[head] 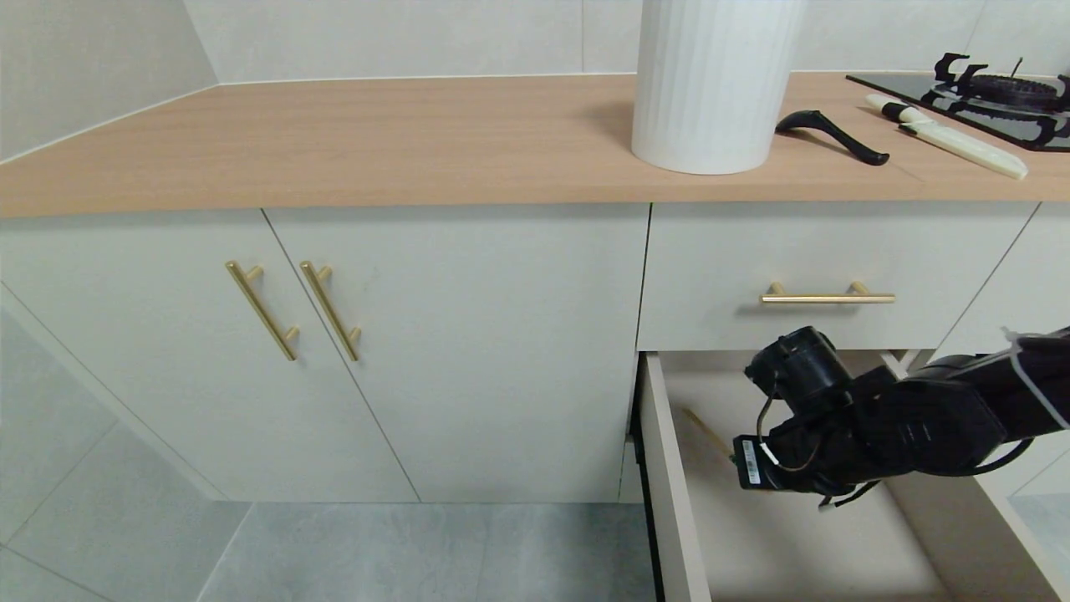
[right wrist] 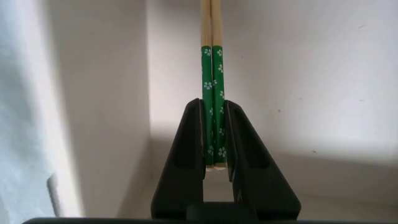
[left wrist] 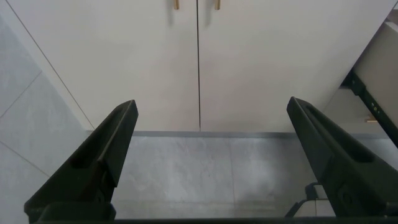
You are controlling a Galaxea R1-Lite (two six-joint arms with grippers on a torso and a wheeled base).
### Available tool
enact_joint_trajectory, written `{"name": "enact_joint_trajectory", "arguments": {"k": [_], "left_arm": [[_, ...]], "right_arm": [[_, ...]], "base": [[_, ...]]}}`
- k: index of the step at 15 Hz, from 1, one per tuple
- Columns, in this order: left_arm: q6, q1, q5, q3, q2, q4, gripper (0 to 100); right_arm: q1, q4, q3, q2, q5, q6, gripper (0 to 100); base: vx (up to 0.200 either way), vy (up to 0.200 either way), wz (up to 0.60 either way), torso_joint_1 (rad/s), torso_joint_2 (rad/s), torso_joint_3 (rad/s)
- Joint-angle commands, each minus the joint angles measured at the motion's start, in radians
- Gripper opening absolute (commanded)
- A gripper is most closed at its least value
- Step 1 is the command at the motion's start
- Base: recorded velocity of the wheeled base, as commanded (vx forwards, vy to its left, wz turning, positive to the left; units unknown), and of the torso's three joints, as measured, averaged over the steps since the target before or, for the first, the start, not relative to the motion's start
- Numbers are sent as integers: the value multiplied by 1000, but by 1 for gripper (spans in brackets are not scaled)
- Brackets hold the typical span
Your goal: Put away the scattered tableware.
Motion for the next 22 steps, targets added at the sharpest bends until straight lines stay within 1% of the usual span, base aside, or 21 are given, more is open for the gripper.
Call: {"name": "enact_joint_trajectory", "arguments": {"k": [1,4,7,11,14,17,18,22], "left_arm": [[-1,1,0,0,0,0,100],[-1,1,0,0,0,0,100],[-1,1,0,0,0,0,100],[-1,1,0,0,0,0,100],[-1,1,0,0,0,0,100],[-1,1,0,0,0,0,100],[-1,1,0,0,0,0,100],[1,1,0,0,0,0,100]], "right_arm": [[1,-24,-2,86,-23,9,0],[1,-28,-3,158,-61,7,0],[-6,-30,-3,210,-61,1,0],[-16,-71,-8,248,-61,1,0],[-23,-122,-10,257,-60,6,0],[-23,-131,-8,256,-61,6,0],[-23,-133,-10,256,-61,7,100],[-23,-131,-8,241,-60,9,100]], "base": [[0,0,0,0,0,0],[0,0,0,0,0,0],[0,0,0,0,0,0],[0,0,0,0,0,0],[0,0,0,0,0,0],[0,0,0,0,0,0],[0,0,0,0,0,0],[0,0,0,0,0,0]]}}
